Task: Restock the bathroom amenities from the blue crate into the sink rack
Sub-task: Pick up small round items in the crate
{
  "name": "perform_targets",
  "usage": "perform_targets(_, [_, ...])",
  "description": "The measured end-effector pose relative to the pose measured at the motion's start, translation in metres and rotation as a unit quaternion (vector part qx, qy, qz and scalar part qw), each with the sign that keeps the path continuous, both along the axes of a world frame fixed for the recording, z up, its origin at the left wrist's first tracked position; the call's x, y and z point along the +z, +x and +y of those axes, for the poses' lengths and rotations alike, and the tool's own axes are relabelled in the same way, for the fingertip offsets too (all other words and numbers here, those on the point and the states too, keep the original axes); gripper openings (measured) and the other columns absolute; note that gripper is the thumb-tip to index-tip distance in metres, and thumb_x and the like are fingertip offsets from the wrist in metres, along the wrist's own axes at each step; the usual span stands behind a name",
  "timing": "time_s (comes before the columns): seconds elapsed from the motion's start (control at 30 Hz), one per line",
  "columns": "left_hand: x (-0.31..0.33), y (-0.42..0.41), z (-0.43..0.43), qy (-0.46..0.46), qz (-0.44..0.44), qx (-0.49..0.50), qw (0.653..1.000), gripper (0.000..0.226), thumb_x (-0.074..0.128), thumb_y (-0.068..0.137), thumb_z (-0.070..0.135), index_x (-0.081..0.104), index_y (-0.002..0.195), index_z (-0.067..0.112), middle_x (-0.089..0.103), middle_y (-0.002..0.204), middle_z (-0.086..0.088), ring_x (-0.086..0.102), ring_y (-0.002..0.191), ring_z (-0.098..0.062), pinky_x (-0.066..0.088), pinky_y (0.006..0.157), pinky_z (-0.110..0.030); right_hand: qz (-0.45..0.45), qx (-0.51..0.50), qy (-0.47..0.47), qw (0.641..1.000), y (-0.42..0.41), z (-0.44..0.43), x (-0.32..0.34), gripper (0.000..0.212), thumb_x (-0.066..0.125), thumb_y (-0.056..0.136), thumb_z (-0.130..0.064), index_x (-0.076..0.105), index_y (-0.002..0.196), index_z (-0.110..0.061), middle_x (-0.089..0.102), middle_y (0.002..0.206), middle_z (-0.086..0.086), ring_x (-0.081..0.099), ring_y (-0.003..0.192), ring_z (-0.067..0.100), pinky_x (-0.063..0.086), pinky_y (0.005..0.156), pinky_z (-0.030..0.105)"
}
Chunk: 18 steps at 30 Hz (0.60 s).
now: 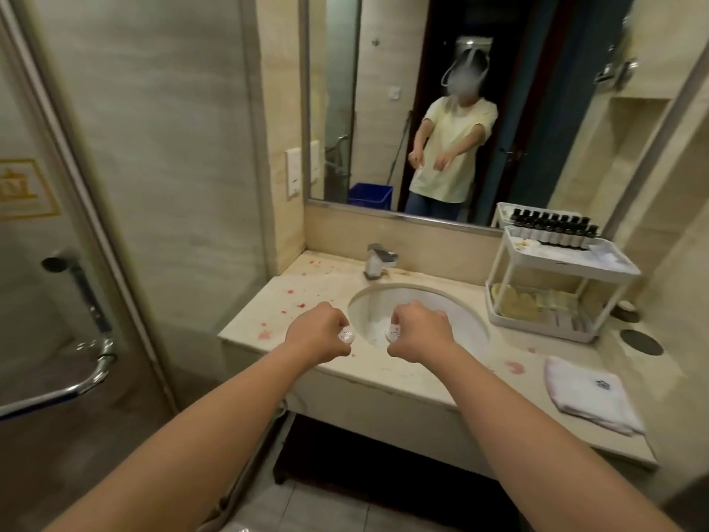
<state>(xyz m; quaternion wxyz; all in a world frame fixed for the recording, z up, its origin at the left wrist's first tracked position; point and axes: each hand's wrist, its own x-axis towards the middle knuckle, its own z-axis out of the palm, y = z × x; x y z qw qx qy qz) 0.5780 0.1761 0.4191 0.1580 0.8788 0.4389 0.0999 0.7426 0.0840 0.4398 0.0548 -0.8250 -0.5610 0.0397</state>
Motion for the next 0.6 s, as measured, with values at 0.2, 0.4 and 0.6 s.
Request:
perform_targets(0.2, [0.02,0.069,0.012,0.001,-0.009,-0.06,0.998,0.026,0.068,0.07,0.024,0.071,0.096,0.021,0.06,0.098,0.004,0.063,0.074,-0.019,0.058,0.065,-0.032,0.0,-0.065,0.02,0.998,0.055,-0.001,0.018,0.026,0.062,0.074,-0.023,0.062,0.1,-0.021,0.054,0.109,-0.002,0.059,0.093,0.021,0.039,0.09,0.034])
perform_targets(0.4, [0.03,0.143,0.035,0.0,-0.009,-0.139,0.99,0.028,0.074,0.067,0.032,0.074,0.092,0.019,0.072,0.087,0.002,0.068,0.076,-0.016,0.06,0.069,-0.037,0.005,-0.133,0.025,0.991,0.11,-0.001,0.036,0.03,0.069,0.074,-0.027,0.064,0.104,-0.022,0.056,0.111,-0.001,0.059,0.098,0.023,0.042,0.095,0.037])
perform_targets(0.6, [0.047,0.217,0.061,0.03,-0.01,-0.212,0.977,0.028,0.072,0.069,0.031,0.074,0.094,0.019,0.072,0.086,-0.002,0.067,0.078,-0.019,0.056,0.065,-0.036,0.001,-0.191,0.043,0.981,0.157,0.012,0.052,0.038,0.07,0.074,-0.027,0.064,0.112,-0.024,0.054,0.116,-0.001,0.06,0.103,0.023,0.043,0.097,0.037])
